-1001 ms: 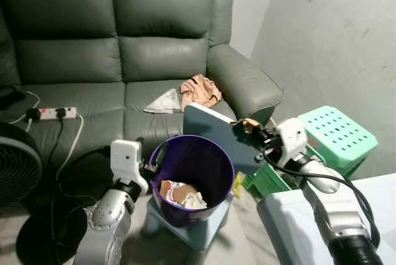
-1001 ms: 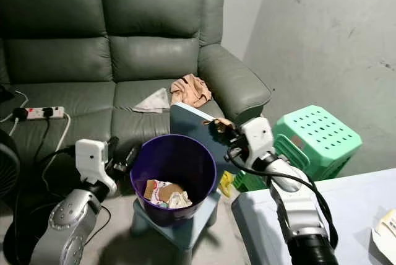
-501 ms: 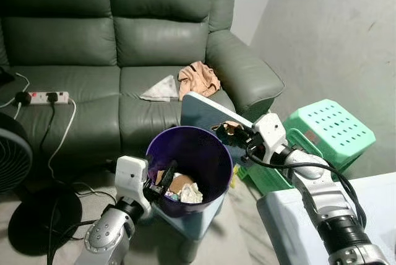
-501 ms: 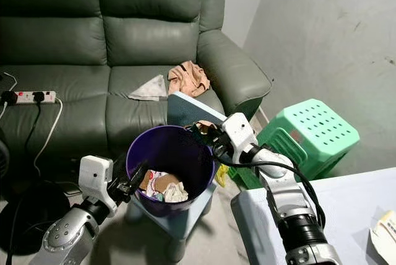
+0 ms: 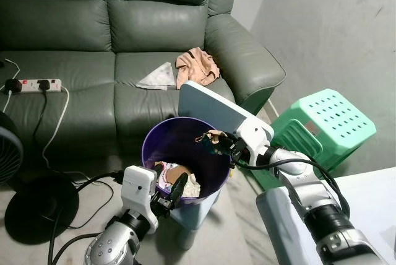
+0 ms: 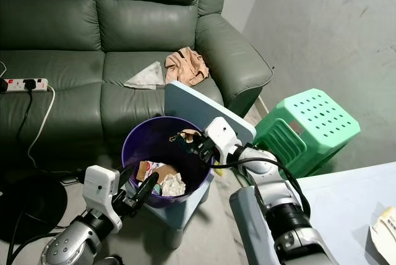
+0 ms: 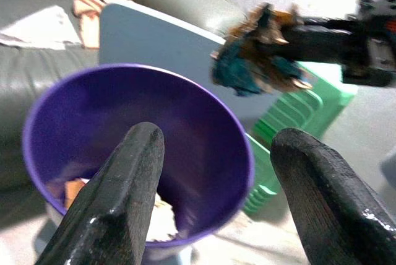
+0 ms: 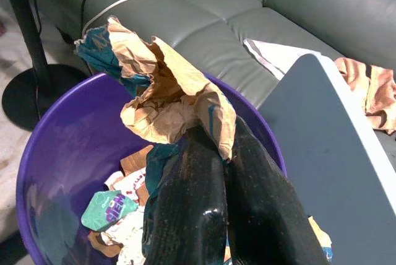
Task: Picking trash to rubbish bin
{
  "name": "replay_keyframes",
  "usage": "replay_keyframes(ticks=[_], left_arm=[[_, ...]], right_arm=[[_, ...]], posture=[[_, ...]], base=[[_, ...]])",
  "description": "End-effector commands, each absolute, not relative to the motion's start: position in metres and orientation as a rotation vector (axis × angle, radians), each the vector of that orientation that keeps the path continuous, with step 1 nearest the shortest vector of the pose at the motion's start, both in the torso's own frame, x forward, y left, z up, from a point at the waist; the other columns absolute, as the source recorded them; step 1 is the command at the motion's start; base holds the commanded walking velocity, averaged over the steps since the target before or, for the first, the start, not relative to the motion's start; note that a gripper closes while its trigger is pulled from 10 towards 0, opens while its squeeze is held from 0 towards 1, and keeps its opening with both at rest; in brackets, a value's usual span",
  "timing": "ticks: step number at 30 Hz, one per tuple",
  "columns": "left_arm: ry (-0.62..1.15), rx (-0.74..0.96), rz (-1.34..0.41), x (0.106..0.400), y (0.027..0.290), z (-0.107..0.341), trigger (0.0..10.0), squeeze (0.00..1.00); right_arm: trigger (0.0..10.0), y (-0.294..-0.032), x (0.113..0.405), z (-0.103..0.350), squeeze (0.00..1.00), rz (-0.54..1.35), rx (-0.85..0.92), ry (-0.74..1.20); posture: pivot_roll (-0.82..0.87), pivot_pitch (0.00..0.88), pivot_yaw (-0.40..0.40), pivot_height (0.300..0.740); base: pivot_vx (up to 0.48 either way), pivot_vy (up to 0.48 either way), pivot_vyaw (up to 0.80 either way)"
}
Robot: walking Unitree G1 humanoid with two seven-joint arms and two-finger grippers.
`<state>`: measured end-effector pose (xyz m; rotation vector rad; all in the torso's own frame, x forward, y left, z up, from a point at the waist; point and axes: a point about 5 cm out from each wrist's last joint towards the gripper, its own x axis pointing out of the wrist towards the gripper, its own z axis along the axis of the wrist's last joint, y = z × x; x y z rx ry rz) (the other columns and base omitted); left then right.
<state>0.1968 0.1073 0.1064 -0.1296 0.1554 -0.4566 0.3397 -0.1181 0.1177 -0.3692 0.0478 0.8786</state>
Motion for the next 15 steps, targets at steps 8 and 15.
replay_keyframes(ticks=[8, 15], left_arm=[[0.172, -0.165, -0.453, 0.19, 0.096, 0.11, 10.0, 0.0], [0.187, -0.175, -0.447, 0.184, 0.093, 0.109, 10.0, 0.0]], right_arm=[[10.0, -0.103, 0.341, 0.108, 0.0, 0.912, -0.387, 0.092], [10.0, -0.087, 0.344, 0.103, 0.0, 0.914, -0.393, 0.111]], posture=[[0.19, 0.217, -0.214, 0.74], [0.2, 0.226, -0.217, 0.74]], base=[[0.0, 0.0, 0.0], [0.0, 0.0, 0.0]])
